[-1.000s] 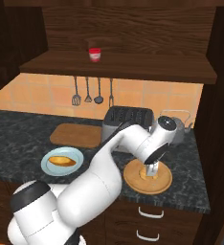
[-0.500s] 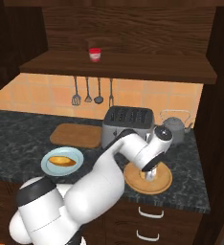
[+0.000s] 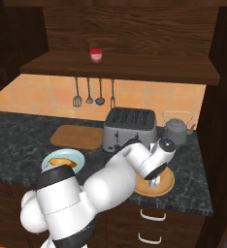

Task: From the different types of pastries on the counter, select a croissant and place it on the cutting board. Then retrieve a jar of jam from the cabinet and place it alongside the croissant on the cutting board.

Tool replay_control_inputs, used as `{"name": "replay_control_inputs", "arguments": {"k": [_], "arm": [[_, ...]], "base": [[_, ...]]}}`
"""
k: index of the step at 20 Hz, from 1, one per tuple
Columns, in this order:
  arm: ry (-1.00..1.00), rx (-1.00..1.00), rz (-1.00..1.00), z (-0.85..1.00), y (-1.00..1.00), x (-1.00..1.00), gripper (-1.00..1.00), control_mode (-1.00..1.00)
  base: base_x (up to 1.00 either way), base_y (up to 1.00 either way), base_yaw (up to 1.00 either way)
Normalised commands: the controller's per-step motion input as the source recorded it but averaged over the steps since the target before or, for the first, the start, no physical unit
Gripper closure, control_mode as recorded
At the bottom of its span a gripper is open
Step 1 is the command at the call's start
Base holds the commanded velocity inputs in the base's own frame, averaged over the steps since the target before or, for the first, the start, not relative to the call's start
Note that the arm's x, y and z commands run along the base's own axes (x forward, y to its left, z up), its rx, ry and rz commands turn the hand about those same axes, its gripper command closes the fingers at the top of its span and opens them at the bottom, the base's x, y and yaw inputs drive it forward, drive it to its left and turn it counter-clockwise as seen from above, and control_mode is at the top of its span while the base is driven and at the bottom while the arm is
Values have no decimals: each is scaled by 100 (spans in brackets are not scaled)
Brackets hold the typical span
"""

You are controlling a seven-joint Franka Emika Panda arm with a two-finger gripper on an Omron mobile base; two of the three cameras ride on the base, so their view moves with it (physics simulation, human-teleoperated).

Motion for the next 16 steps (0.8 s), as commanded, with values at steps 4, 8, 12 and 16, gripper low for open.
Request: {"name": "replay_control_inputs", "arguments": {"k": [4, 8, 12, 16], "arm": [[0, 2, 5, -18, -24, 13, -100, -100], [0, 2, 6, -10, -22, 29, -100, -100], [1, 5, 7, -24, -7, 30, -100, -100], [15, 12, 2, -23, 0, 30, -100, -100]], "base": [[0, 0, 0], [0, 0, 0], [0, 0, 0], [0, 0, 0]]}}
